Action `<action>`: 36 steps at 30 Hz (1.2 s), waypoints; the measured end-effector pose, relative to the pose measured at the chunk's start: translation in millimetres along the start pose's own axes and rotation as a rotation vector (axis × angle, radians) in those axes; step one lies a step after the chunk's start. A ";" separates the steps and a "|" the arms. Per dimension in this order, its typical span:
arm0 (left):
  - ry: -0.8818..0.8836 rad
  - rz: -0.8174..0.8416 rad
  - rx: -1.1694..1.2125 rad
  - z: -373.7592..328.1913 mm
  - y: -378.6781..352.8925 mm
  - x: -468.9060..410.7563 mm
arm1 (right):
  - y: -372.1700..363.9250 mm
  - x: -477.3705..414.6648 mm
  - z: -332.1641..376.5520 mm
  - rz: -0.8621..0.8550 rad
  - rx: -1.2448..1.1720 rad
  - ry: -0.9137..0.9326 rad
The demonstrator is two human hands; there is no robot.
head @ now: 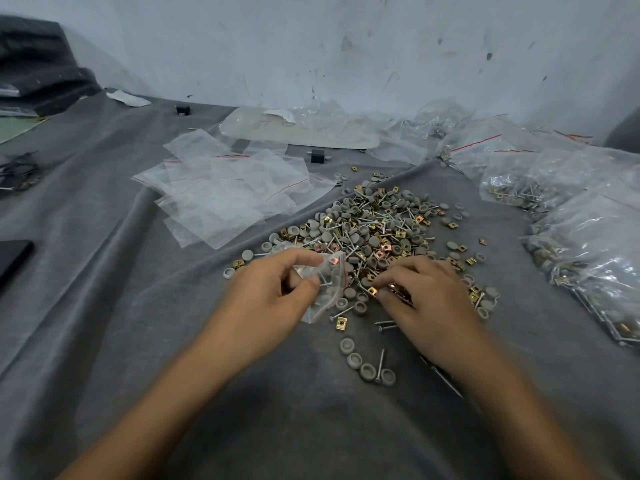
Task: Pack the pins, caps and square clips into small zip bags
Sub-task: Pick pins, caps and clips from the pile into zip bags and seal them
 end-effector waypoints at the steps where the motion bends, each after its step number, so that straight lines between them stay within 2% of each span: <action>1: 0.000 -0.003 0.000 0.1 0.4 0.1 | -4.0 -0.6 1.3 0.017 0.040 0.001; 5: 0.010 -0.018 -0.004 1.3 1.5 0.4 | -13.0 -2.2 4.7 0.028 0.149 0.015; 16: 0.015 -0.008 -0.008 -0.8 1.6 1.1 | -20.4 -2.7 2.0 0.108 0.211 -0.028; 22: 0.018 -0.002 -0.015 -1.1 1.9 1.1 | -22.9 -4.2 3.8 0.154 0.134 -0.024; 27: 0.015 -0.013 -0.020 -0.7 2.8 0.6 | -22.4 -1.1 -0.2 0.213 0.169 0.010; 36: 0.022 -0.001 -0.021 2.6 2.2 0.0 | -16.3 0.5 9.3 0.145 0.096 0.036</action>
Point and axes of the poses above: each hand's wrist, its own x-axis away from the middle knuckle, its own y-axis out of the back of the hand, z = x × y, the point moved 9 cm from there along -x, towards the middle knuckle, and after that the axes turned 1 degree about x, right-handed, at the moved point
